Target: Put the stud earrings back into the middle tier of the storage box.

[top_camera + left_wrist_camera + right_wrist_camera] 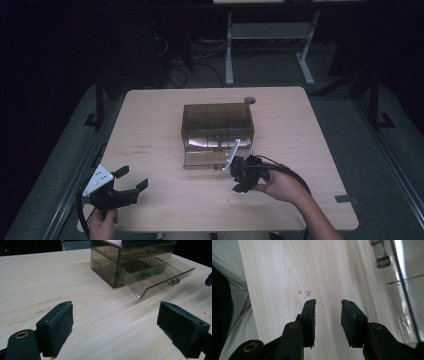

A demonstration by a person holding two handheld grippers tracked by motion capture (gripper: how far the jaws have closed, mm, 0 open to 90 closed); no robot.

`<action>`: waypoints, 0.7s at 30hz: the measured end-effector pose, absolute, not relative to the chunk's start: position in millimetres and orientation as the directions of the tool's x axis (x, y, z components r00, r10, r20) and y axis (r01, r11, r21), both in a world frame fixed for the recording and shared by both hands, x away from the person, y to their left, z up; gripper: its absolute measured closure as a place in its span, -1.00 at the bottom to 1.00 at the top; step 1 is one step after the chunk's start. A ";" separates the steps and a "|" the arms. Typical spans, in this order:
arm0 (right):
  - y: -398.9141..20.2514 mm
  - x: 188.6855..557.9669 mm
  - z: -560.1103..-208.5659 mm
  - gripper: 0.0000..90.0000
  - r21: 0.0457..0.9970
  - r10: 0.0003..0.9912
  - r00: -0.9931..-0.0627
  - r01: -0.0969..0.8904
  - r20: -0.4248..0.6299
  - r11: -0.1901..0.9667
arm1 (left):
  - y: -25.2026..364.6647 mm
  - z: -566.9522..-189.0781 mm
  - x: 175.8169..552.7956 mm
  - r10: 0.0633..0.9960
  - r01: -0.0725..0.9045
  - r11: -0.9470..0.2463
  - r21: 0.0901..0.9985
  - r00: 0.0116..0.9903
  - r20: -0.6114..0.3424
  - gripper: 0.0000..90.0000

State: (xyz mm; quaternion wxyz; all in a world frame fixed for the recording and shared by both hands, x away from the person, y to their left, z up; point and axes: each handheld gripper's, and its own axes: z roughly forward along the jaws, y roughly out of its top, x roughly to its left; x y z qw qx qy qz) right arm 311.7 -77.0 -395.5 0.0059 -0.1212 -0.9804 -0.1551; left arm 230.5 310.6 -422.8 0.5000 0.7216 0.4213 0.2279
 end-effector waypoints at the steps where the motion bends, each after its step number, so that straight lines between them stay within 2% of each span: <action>1: -72.9 309.6 -398.8 0.41 0.298 0.227 -0.973 0.231 0.051 0.926 | 310.5 -422.7 230.5 0.835 0.380 -0.146 0.913 0.542 -0.092 -0.71; 21: -45.8 303.1 -423.8 0.54 0.222 0.162 -0.983 0.177 0.085 0.959 | 310.5 -422.2 230.5 0.834 0.378 -0.150 0.914 0.545 -0.088 -0.71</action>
